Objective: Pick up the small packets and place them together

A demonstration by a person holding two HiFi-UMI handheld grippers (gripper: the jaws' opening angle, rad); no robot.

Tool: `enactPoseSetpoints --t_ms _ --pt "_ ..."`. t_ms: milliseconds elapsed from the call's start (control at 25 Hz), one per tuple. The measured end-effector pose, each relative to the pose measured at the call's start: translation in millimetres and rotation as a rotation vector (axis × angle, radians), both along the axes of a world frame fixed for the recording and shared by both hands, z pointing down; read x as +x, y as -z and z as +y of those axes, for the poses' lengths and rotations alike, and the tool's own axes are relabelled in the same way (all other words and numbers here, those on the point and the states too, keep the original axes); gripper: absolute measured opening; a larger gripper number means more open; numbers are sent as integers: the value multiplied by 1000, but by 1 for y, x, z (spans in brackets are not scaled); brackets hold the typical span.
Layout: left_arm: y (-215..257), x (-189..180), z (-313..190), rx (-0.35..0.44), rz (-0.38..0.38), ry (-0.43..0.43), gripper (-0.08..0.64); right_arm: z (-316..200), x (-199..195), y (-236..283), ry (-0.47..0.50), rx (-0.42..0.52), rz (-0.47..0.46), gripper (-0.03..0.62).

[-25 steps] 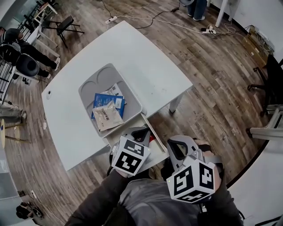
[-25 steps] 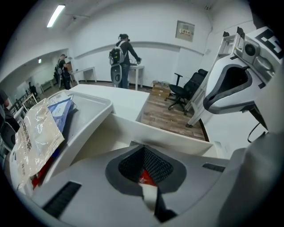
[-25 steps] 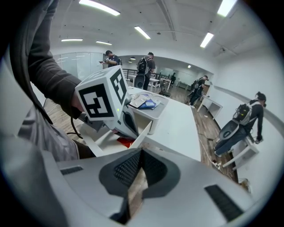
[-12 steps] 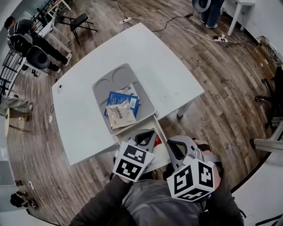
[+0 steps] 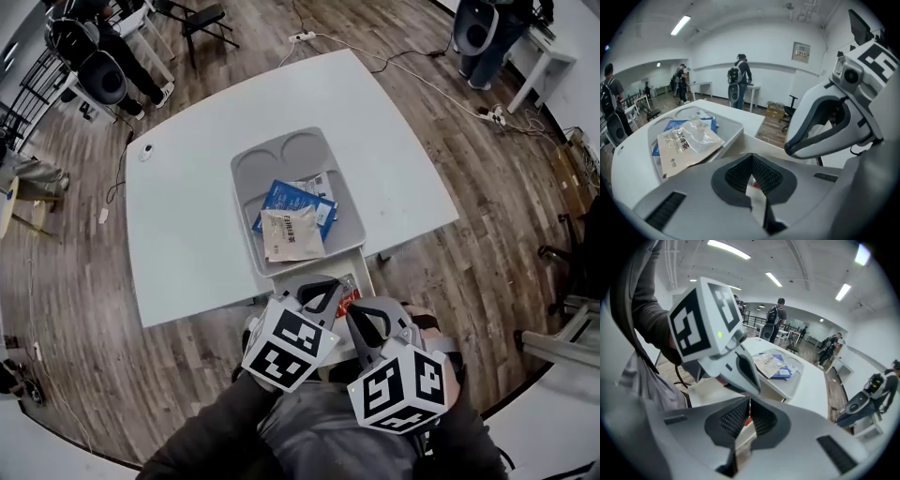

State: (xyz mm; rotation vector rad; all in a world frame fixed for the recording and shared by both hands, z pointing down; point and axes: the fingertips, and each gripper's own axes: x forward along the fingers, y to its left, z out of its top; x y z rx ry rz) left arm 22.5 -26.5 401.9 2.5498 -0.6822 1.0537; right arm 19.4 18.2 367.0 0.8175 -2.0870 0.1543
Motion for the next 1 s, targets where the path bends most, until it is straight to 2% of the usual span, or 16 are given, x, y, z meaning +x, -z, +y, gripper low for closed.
enactPoseSetpoints --t_ms 200,640,1000 --pt "-21 14 7 -86 -45 -38 0 -2 17 11 -57 24 -4 5" --pt "-59 23 12 -121 -280 -193 0 8 51 14 -172 45 -72 5" --pt "-61 7 20 -150 -386 -236 0 1 49 16 -139 54 -98 5"
